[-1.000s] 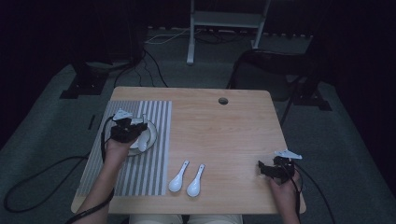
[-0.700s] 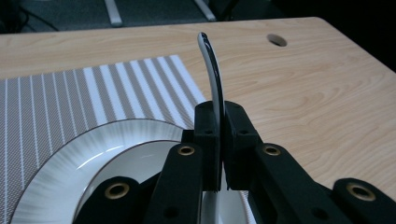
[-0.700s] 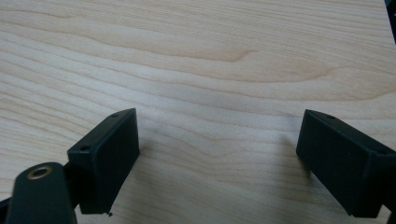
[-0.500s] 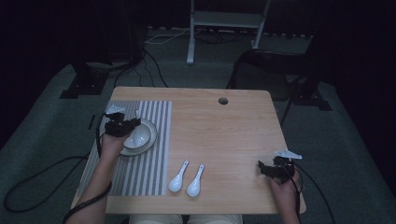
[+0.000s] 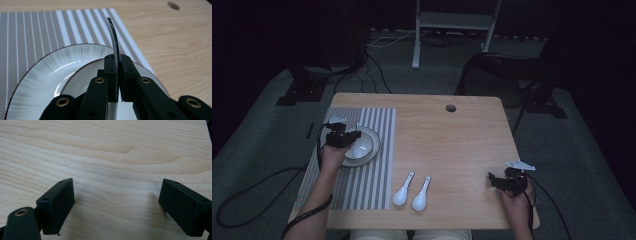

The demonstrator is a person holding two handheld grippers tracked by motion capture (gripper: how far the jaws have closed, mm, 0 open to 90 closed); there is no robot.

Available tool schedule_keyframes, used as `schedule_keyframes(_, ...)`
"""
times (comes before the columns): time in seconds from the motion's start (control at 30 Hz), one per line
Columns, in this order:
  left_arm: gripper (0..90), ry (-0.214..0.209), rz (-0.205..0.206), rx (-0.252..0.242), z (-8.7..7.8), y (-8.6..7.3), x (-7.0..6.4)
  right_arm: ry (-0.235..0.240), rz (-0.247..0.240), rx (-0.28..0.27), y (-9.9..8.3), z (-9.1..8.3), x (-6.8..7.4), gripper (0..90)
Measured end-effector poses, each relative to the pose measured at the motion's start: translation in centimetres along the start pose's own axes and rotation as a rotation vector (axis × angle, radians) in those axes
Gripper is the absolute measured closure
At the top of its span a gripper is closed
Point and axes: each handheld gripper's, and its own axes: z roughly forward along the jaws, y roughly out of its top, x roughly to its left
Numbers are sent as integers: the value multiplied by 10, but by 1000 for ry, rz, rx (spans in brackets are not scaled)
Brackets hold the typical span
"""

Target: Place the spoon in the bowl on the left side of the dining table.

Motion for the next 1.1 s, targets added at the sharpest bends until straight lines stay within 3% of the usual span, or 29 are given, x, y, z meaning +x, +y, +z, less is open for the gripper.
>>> schedule_keyframes(0.2,850,11,-4,13,4,0,2,0,0,0,0,0,0,125)
schedule_keyframes(0.4,846,56,4,40,8,0,0,0,0,0,0,0,0,124)
schedule_keyframes(0.5,796,37,1,50,10,0,0,0,0,0,0,0,0,124)
schedule_keyframes(0.67,759,59,6,43,8,1,-3,0,0,0,0,0,0,125)
schedule_keyframes(0.87,536,86,20,23,1,0,-8,0,0,0,0,0,0,124)
schedule_keyframes(0.97,497,101,38,30,-4,-2,-13,0,0,0,0,0,0,125)
schedule_keyframes(1.03,399,131,36,46,-6,-3,-16,0,0,0,0,0,0,124)
schedule_keyframes(1.1,283,130,28,41,-8,-5,-18,0,-1,0,0,0,0,124)
